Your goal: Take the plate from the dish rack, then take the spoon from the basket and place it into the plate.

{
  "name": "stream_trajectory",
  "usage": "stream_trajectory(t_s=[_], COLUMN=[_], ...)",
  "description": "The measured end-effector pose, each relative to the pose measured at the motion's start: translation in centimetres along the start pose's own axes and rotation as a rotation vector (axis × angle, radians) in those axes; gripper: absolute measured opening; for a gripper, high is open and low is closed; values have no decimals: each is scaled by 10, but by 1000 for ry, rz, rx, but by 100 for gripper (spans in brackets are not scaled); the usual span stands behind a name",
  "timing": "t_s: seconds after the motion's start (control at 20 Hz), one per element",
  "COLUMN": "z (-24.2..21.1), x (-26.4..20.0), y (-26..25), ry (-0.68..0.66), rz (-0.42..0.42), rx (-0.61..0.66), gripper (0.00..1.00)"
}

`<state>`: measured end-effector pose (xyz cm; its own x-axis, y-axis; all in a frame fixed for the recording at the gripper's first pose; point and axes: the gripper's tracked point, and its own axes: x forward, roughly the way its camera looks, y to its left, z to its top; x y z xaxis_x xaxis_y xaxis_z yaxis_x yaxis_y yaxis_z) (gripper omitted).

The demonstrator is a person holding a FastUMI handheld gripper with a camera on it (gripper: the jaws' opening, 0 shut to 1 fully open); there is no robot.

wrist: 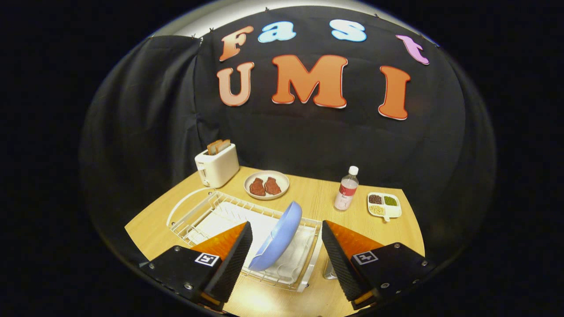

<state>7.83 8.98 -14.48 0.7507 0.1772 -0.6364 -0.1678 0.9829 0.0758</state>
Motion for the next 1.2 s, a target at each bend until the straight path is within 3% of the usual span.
stream_trajectory(t_s=[0.5, 0.7, 0.85, 1.2], z=[-38, -59, -71, -57], x=[71, 86, 89, 82], y=[24, 21, 17, 8], ry=[360, 449, 482, 500], rz=[37, -46, -119, -205], rx=[150, 115, 57, 116], gripper=[81, 68, 50, 37])
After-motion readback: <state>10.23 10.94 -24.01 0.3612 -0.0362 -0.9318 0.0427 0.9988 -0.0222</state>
